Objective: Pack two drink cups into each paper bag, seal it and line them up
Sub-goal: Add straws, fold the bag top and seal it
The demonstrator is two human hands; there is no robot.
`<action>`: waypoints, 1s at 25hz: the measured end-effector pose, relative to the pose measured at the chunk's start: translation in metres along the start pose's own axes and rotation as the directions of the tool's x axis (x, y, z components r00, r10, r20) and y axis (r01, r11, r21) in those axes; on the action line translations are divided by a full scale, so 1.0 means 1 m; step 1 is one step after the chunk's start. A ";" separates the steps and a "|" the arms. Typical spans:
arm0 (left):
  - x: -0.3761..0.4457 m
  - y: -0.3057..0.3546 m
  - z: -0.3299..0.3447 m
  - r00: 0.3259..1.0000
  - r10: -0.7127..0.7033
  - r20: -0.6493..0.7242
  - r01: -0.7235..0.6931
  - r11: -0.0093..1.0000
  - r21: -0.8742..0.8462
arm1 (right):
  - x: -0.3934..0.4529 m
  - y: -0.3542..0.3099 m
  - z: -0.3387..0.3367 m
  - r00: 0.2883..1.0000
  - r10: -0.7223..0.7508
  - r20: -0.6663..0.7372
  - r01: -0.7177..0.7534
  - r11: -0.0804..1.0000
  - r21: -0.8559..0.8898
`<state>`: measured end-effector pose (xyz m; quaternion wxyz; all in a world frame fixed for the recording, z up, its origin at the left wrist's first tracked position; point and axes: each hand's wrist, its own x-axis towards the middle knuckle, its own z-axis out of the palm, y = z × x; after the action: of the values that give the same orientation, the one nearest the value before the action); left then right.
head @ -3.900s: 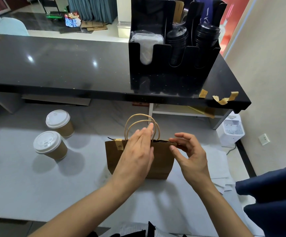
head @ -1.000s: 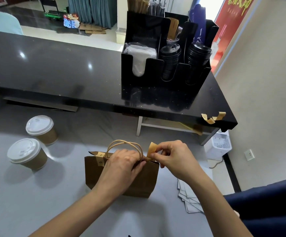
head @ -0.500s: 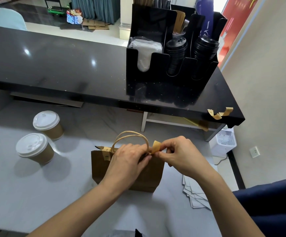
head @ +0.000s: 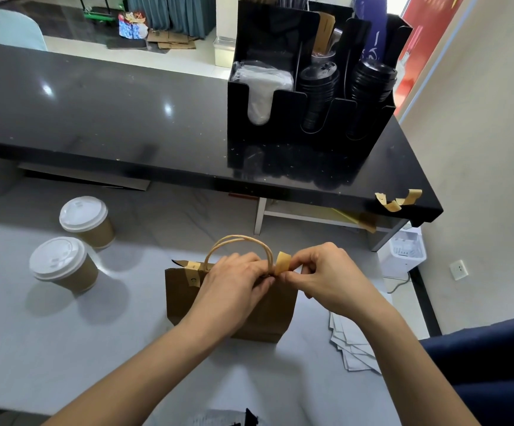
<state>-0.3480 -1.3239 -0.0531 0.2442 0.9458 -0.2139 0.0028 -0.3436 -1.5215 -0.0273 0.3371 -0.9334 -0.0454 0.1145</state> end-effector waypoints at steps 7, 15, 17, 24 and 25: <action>0.002 0.002 -0.003 0.998 0.003 0.060 -0.004 1.000 0.028 | -0.005 0.012 0.004 0.996 -0.084 -0.034 0.088 0.987 0.131; 0.002 0.002 -0.002 1.000 -0.009 0.025 0.009 1.000 0.008 | -0.013 0.018 0.015 0.960 -0.189 -0.205 0.228 0.956 0.187; 0.002 0.002 -0.002 1.000 -0.017 0.023 0.017 1.000 0.004 | -0.017 0.021 0.015 0.958 -0.207 -0.196 0.246 0.948 0.200; 0.003 0.001 -0.004 0.998 -0.020 0.058 0.022 1.000 -0.021 | -0.021 0.024 0.028 0.913 -0.251 -0.321 0.258 0.966 -0.022; 0.003 0.000 -0.004 0.997 -0.017 0.071 0.019 0.999 -0.027 | -0.021 0.025 0.030 0.908 -0.263 -0.325 0.273 0.962 -0.016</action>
<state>-0.3455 -1.3234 -0.0491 0.2497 0.9437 -0.2142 -0.0360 -0.3715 -1.5261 -0.0618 0.3663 -0.9192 -0.1155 -0.0871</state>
